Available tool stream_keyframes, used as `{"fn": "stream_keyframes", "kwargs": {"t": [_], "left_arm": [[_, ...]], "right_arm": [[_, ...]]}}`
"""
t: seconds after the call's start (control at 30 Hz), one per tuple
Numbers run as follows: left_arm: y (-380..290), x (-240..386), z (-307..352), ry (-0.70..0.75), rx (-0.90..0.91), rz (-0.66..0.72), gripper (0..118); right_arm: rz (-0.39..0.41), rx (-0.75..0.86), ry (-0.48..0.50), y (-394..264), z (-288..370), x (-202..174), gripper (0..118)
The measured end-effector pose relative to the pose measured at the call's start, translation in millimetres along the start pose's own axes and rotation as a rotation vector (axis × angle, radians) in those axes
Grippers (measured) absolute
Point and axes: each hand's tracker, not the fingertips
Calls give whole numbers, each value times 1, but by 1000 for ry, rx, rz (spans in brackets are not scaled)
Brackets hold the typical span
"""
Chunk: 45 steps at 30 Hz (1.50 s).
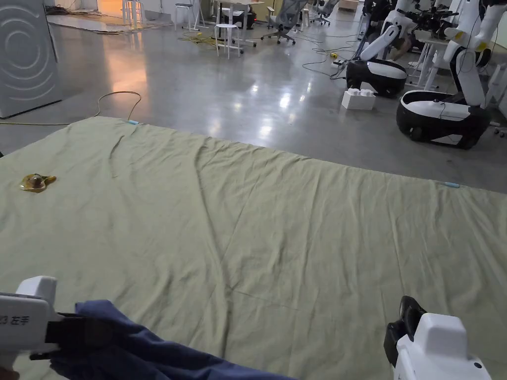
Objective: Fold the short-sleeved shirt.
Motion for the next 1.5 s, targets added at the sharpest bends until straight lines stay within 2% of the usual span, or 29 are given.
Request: {"fn": "stream_keyframes", "kwargs": {"t": [0.17, 0.37, 0.6, 0.73, 0.9, 0.97, 1.07, 1.1, 1.13, 1.27, 1.4, 1.47, 1.5], "left_arm": [[-10, 47, -17, -194, -30, 46, 13], [-29, 108, -59, -223, -49, 33, 13], [-65, 165, -139, -80, -159, -54, 13], [-85, 181, -181, -22, -238, -59, 14], [-97, 187, -204, 27, -252, -38, 16], [-97, 186, -204, 12, -250, -22, 24], [-93, 193, -189, -61, -236, -52, 63], [-90, 195, -181, -75, -231, -67, 72], [-86, 196, -172, -91, -225, -81, 74], [-67, 187, -139, -130, -153, -87, 74], [-54, 173, -124, -77, -93, -69, 72], [-57, 168, -130, 9, -109, -97, 61], [-60, 168, -136, 45, -135, -116, 44]], "right_arm": [[-12, -11, 9, -4, 0, 1, 0], [-26, -24, 5, -8, 0, 6, 0], [-36, -38, -12, -13, 3, 16, 0], [-41, -49, -24, -16, 5, 23, 0], [-45, -59, -34, -18, 5, 28, 0], [-48, -65, -37, -19, 5, 29, 0], [-47, -69, -38, -21, 5, 32, 0], [-46, -70, -39, -21, 6, 32, 0], [-43, -71, -38, -22, 6, 33, 0], [-49, -77, -39, -23, 6, 37, 0], [-54, -83, -38, -25, 6, 38, 0], [-57, -88, -37, -26, 6, 38, 0], [-58, -89, -35, -26, 6, 38, 0]]}}
